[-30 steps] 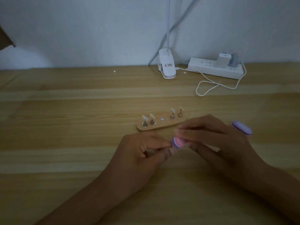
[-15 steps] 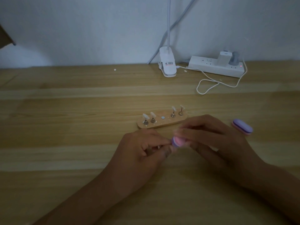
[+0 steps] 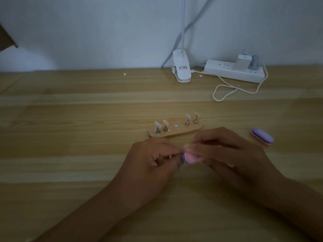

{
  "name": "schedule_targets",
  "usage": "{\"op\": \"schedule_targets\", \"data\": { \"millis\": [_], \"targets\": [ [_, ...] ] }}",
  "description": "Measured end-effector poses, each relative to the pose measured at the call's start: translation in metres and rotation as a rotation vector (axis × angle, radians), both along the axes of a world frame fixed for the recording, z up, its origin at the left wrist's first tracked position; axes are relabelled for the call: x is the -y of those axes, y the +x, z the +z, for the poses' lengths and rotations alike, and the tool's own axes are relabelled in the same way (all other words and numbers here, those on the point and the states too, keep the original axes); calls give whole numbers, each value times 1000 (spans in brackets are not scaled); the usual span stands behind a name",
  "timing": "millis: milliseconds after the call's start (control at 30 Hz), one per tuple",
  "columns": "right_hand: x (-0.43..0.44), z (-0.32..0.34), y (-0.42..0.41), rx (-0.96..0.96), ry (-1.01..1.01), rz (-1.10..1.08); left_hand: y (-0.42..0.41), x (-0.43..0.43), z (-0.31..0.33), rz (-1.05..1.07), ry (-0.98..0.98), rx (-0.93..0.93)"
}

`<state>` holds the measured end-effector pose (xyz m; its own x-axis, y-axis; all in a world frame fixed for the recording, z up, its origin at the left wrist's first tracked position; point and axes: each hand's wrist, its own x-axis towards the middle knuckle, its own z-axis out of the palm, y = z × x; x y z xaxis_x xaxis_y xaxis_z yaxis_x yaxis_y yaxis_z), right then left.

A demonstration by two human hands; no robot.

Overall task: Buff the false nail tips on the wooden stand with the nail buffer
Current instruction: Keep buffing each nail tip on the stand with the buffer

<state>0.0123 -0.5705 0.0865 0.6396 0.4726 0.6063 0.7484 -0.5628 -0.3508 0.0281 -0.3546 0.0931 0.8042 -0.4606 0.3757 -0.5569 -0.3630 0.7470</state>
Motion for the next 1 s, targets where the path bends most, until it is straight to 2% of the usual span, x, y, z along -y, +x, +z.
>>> {"op": "schedule_targets", "data": {
  "millis": [67, 133, 200, 300, 367, 400, 500, 600, 633, 700, 900, 1000],
  "targets": [
    [3, 3, 2, -14, -5, -28, 0, 0, 0, 14, -15, -22],
    [0, -1, -5, -105, 78, -2, 0, -1, 1, 4, -27, -30],
    [-5, -9, -12, -68, 45, 32, 1, -2, 2, -1, -26, -27],
    [-2, 1, -8, -216, 104, 44, 2, -1, 1, 9, -23, -39],
    [0, 7, -5, -128, 54, -9, 1, 1, 0, 8, -40, -73],
    [1, 5, -6, -179, 73, 6, 0, 0, 0, -3, -57, -94],
    [-7, -5, -12, -5, -15, 16, -1, 0, 0, -50, -96, -134],
    [-3, 4, -7, -73, 16, 20, -2, 1, 0, -23, -100, -143],
    [-3, 8, -4, -24, 11, -16, -2, 2, 0, -9, -102, -144],
    [-6, 9, -5, -65, 30, -27, -3, 2, 1, -12, -110, -151],
    [0, 12, -2, -4, 20, -36, -4, 3, -1, 9, -111, -154],
    [-3, 2, -8, -13, 71, 15, -5, 2, 2, -34, -125, -192]
  ]
}}
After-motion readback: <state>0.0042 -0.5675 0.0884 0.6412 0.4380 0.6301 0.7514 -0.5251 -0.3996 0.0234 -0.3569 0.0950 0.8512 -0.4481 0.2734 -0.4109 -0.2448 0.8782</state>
